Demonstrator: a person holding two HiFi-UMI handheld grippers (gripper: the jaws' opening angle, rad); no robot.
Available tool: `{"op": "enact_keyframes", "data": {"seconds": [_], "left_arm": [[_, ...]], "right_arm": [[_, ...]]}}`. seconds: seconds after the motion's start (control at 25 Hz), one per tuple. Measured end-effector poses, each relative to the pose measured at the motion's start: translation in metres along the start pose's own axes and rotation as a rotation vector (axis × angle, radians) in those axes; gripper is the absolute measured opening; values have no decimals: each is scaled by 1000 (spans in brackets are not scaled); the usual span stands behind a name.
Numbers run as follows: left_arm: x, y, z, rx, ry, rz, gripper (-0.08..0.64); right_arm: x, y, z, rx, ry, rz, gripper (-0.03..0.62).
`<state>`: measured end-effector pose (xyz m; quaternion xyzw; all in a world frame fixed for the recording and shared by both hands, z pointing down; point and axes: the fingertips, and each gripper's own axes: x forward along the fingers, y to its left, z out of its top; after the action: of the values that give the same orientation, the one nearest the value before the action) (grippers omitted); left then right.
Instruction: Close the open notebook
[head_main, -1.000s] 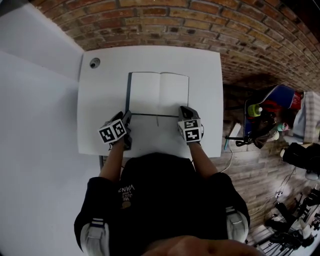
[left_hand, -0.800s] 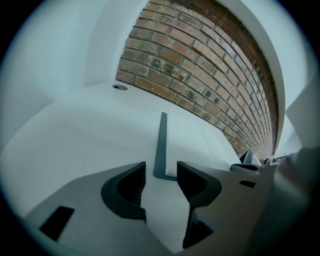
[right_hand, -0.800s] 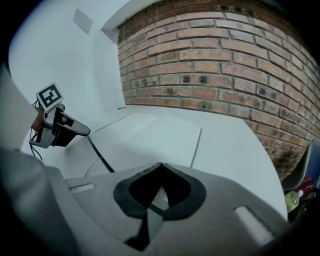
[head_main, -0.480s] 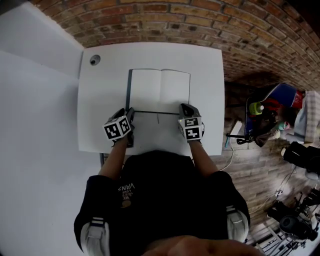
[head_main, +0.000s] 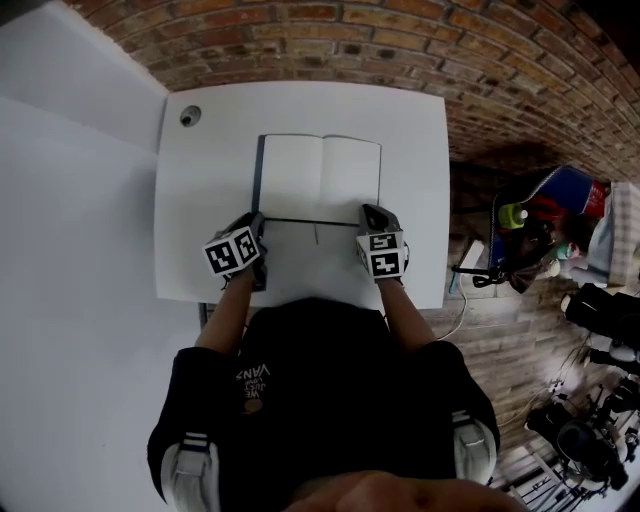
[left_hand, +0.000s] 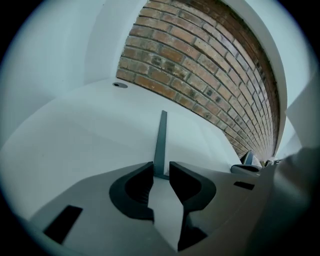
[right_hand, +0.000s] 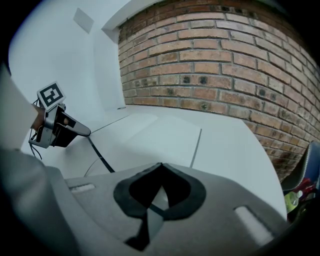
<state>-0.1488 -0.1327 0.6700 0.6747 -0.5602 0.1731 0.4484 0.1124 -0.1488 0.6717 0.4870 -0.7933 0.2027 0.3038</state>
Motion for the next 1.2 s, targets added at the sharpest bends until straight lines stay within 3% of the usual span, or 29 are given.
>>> {"op": "enact_keyframes", "data": {"seconds": [0.4, 0.84, 1.2], "left_arm": [[1, -3, -1, -81, -7, -60, 31], [-6, -5, 4, -162, -78, -122, 18], [-23, -24, 15, -173, -147, -244, 17]], "right_arm": [[0, 0, 0, -4, -1, -4, -2], [0, -1, 0, 3, -3, 1, -2], [-1, -2, -1, 13, 8, -5, -2]]}}
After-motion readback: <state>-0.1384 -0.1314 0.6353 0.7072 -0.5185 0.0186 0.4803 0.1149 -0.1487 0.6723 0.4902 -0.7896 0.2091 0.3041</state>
